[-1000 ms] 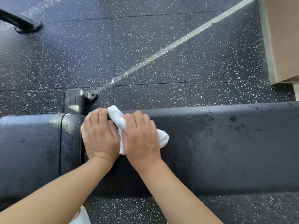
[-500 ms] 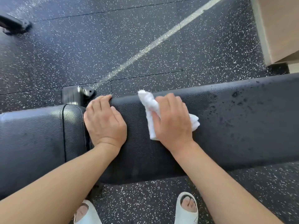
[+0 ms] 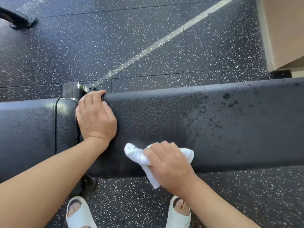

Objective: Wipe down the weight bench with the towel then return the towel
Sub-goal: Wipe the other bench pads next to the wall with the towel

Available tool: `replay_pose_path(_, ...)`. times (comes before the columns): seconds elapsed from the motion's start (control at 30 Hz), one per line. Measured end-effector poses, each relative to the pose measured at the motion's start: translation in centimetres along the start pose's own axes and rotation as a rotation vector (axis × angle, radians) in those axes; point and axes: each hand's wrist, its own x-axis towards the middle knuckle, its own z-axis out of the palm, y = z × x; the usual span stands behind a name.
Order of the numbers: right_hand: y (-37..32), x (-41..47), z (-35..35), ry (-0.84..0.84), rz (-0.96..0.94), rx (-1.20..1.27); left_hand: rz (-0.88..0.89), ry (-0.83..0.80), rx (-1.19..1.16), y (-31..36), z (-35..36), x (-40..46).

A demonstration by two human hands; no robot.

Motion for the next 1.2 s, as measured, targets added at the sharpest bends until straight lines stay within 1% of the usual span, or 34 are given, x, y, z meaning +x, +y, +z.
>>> replay_pose_path(0.07, 2.7, 1.4, -0.5, 0.002, 0.113, -0.15, -0.007, 0.006, -0.003, 0.1, 0.0, 0.0)
replay_pose_path(0.1, 4.0, 2.6, -0.6, 0.064, 0.193, -0.178, -0.013, 0.002, -0.01, 0.1, 0.0, 0.0)
replay_pose_path(0.17, 5.7, 5.4, -0.7, 0.225, 0.385, -0.137, -0.018, 0.002, -0.015, 0.1, -0.1, 0.0)
replay_pose_path(0.23, 5.0, 7.7, -0.3, 0.291, 0.533, -0.14, -0.013, 0.01, -0.012, 0.0, 0.0, 0.1)
replay_pose_path(0.27, 3.9, 8.5, 0.2, 0.301, 0.571, -0.151, -0.014, 0.009, -0.01, 0.0, 0.0, 0.1)
replay_pose_path(0.33, 0.9, 9.3, 1.6, 0.312, 0.582, -0.135, -0.024, 0.001, -0.003, -0.1, 0.1, 0.1)
replay_pose_path(0.43, -4.9, 8.0, 3.8, 0.301, 0.497, -0.105, -0.038, -0.02, 0.001, -0.3, 0.3, 0.4)
replay_pose_path(0.53, -9.5, 4.7, 5.4, 0.288, 0.427, -0.062, -0.02, -0.021, -0.002, -0.5, 0.3, 0.5)
replay_pose_path(0.6, -10.3, 2.3, 5.6, 0.296, 0.357, -0.07, -0.017, -0.032, -0.014, -0.4, 0.1, 0.3)
replay_pose_path(0.67, -9.6, 0.3, 5.5, 0.322, 0.338, -0.093, -0.004, -0.058, -0.007, -0.3, 0.0, 0.2)
replay_pose_path(0.7, -9.1, -0.5, 5.5, 0.339, 0.367, -0.11, -0.002, -0.066, 0.008, -0.4, 0.0, 0.2)
replay_pose_path(0.73, -8.8, -1.0, 5.5, 0.367, 0.436, -0.134, 0.018, -0.086, 0.023, -0.4, -0.1, 0.2)
replay_pose_path(0.8, -8.2, -1.7, 5.1, 0.443, 0.645, -0.152, 0.049, -0.136, 0.04, -0.3, -0.6, 0.2)
replay_pose_path(0.83, -7.8, -1.8, 4.8, 0.505, 0.773, -0.137, 0.09, -0.161, 0.052, -0.1, -1.0, 0.3)
replay_pose_path(0.87, -7.5, -1.9, 4.6, 0.575, 0.901, -0.105, 0.176, -0.201, 0.062, -0.1, -1.2, 0.5)
replay_pose_path(0.97, -8.2, -1.2, 4.6, 0.765, 1.202, -0.037, 0.648, -0.356, 0.089, 0.4, -1.7, 1.1)
replay_pose_path(1.07, -11.0, 0.4, 6.4, 0.936, 1.334, 0.13, 0.94, -0.426, 0.107, 2.6, -1.9, 0.3)
replay_pose_path(1.13, -13.4, 1.2, 8.0, 1.06, 1.38, 0.294, 1.174, -0.481, 0.104, 4.4, -1.9, -1.0)
replay_pose_path(1.2, -15.8, 2.0, 9.4, 1.204, 1.451, 0.497, 1.37, -0.521, 0.104, 6.4, -1.4, -1.9)
